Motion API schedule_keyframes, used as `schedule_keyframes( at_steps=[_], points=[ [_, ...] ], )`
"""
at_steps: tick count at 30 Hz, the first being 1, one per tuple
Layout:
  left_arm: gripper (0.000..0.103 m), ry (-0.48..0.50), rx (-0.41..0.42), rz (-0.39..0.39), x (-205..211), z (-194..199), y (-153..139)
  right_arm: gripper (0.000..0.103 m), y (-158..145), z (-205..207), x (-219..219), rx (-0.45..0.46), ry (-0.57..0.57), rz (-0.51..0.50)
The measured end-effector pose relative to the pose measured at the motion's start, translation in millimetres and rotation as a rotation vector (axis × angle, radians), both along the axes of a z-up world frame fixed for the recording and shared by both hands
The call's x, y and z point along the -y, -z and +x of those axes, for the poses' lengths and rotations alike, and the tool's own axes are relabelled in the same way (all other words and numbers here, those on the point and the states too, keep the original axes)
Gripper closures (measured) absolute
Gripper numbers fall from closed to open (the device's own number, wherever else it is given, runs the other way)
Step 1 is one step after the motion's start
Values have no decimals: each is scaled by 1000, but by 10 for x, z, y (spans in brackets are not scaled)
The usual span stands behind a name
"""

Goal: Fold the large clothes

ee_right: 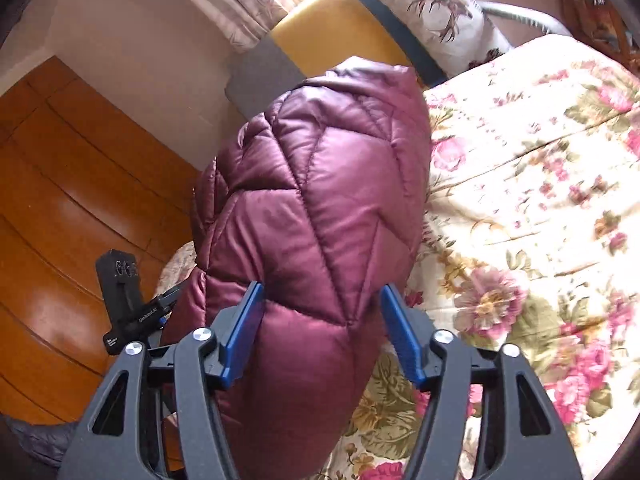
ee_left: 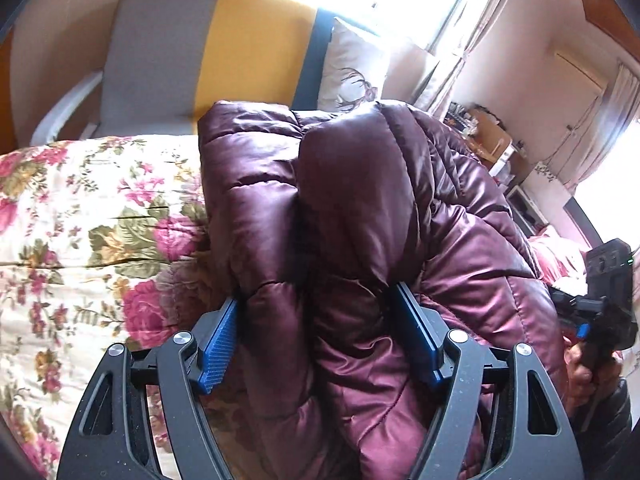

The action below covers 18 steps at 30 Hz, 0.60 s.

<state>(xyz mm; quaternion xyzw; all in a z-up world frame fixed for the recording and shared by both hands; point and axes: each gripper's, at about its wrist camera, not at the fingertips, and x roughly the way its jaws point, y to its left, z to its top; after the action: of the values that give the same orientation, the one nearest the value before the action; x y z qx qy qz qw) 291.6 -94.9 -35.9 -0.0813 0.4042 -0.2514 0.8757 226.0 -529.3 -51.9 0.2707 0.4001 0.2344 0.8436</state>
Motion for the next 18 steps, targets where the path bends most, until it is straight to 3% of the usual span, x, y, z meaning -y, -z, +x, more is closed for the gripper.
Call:
schedule_keyframes(
  at_steps=[3, 7, 8, 12, 16, 18],
  points=[
    [31, -27, 27, 50, 73, -92, -63, 39, -320, -64, -157, 78, 32, -81],
    [31, -49, 44, 64, -20, -157, -71, 36, -497, 211, -784, 91, -26, -326],
    [31, -53, 43, 64, -38, -171, -68, 38, -432, 253, -733, 81, -53, -358],
    [37, -80, 53, 94, -146, -268, -42, 36, -307, 447, -1333, 49, -139, -547],
    [37, -125, 16, 64, -358, -232, 87, 36, -231, 530, -1710, 49, -243, -710],
    [37, -154, 16, 71, -391, -246, 163, 36, -135, 625, -1765, 25, -262, -721]
  ],
)
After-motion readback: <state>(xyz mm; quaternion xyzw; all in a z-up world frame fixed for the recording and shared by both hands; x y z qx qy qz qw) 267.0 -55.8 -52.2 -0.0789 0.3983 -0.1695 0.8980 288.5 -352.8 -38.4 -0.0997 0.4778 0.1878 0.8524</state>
